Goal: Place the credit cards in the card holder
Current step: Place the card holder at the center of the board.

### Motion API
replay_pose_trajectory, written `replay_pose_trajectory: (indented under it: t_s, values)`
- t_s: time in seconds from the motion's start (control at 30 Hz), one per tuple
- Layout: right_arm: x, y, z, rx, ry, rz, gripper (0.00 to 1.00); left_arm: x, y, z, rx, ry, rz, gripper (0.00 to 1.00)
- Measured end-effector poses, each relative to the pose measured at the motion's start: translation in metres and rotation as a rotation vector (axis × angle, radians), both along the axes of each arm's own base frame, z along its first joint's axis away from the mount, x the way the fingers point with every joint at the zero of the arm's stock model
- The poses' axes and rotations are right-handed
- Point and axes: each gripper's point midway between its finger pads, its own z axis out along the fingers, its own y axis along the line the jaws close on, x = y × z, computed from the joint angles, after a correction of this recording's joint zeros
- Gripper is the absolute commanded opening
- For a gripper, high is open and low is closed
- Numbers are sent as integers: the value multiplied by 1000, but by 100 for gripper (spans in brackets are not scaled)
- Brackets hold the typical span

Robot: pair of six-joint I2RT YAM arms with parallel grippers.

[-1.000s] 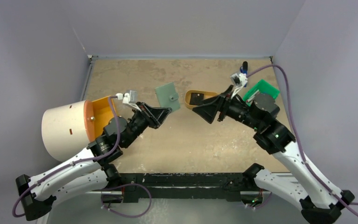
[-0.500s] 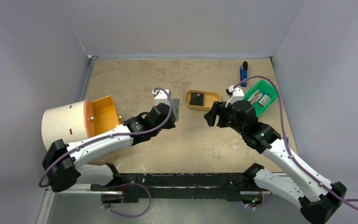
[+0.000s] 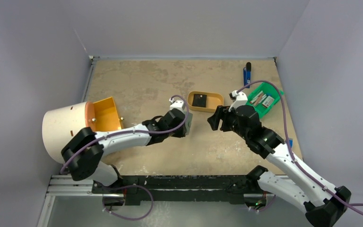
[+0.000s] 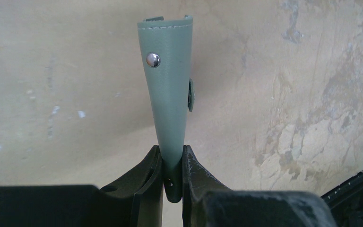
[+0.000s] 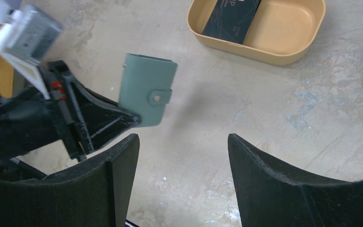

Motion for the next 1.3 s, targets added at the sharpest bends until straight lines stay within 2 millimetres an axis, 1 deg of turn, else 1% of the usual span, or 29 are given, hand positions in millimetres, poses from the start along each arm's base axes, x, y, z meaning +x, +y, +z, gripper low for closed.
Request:
replay_pose_trajectory:
  t_s: [0.1, 0.17, 0.33, 0.4, 0.57, 0.77, 0.87, 0.93, 1.0, 1.1, 1.13, 1.2, 1.3]
  values:
    - [-1, -1, -5, 4, 7, -4, 70, -5, -18, -19, -22, 54, -62, 0]
    - [-2, -1, -7, 10, 8, -5, 70, -7, -24, -27, -29, 74, -83, 0]
    - [-4, 2, -6, 31, 8, 4, 70, -5, -33, -39, -66, 110, -90, 0]
    - [-3, 4, -6, 35, 11, 9, 70, 1, -35, -42, -106, 134, -79, 0]
    - [-3, 10, -9, 48, 30, 22, 70, 16, -33, -52, -194, 198, -44, 0]
    - [-3, 13, -7, 67, 33, 27, 70, 19, -31, -52, -216, 216, -20, 0]
    - [-2, 14, -6, 74, 32, 26, 70, 20, -27, -54, -207, 216, 5, 8]
    - [-3, 15, -6, 79, 33, 29, 70, 21, -21, -54, -190, 209, 29, 17]
    - [-3, 16, -5, 86, 34, 36, 70, 23, -15, -55, -173, 206, 53, 23]
    - [-4, 17, -5, 90, 36, 38, 70, 24, -4, -61, -128, 206, 93, 31]
    - [-4, 17, -5, 91, 36, 38, 70, 23, 4, -64, -96, 209, 120, 34]
    - [-4, 17, -5, 92, 37, 37, 70, 23, 10, -65, -74, 206, 141, 38]
    - [-4, 17, -6, 91, 38, 37, 70, 22, 31, -63, -1, 194, 194, 41]
